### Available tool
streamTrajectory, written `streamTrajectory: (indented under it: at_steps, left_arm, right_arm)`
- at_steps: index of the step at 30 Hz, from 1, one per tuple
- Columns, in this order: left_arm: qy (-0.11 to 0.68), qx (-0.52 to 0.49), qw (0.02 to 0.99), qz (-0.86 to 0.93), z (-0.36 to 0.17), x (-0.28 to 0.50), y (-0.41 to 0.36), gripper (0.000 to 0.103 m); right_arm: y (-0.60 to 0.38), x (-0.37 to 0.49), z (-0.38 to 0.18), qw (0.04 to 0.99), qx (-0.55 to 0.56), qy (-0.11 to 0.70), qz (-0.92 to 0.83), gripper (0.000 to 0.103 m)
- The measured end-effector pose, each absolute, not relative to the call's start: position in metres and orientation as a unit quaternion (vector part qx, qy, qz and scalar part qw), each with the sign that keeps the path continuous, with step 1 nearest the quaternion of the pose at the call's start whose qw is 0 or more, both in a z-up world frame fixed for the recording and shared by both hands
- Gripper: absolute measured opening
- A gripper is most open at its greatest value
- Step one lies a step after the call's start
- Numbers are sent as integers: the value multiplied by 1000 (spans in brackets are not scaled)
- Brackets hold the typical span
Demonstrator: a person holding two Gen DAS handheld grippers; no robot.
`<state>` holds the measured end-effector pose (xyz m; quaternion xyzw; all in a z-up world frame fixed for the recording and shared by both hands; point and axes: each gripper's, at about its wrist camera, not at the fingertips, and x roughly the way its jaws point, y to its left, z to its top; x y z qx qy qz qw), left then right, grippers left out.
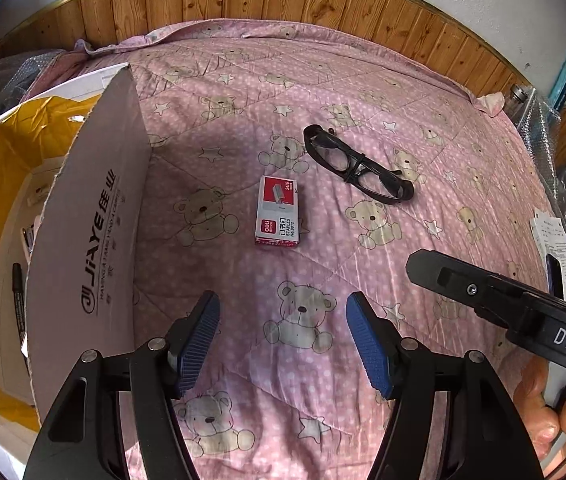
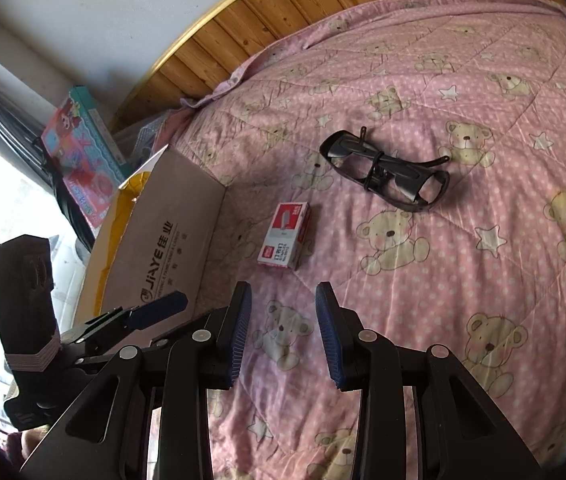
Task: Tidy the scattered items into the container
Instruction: 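Grasp the red staples box with the left tool while the right tool grasps the black glasses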
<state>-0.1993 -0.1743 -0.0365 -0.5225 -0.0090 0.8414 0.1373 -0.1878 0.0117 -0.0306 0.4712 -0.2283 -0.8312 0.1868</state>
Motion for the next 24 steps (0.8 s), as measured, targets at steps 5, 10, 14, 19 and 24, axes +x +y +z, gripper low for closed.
streamTrajectory:
  at_steps: [5,10,14,19,24]
  left_arm:
    - [-12,-528,138,838,-51,-228,-170,67]
    - [-14,-537,144,831,-65,-254,-164,67]
    - [-17,-543,144,827,-79,-271,-158,71]
    - [-13,-552,139,822,-98,-289,-154,71]
    - [-10,-549,141,824,-109,-299,-152,77]
  right_arm:
    - [21,-221,-28,173,470,-201,-842,37]
    - [25,-255,-30,163,475,-170,-848,37]
    - [22,-279,-35,159,482,-136,-851,37]
    - [19,-309,-48,150,492,-87,-853,37]
    - [14,-333,-72,155,518,-30,-841,37]
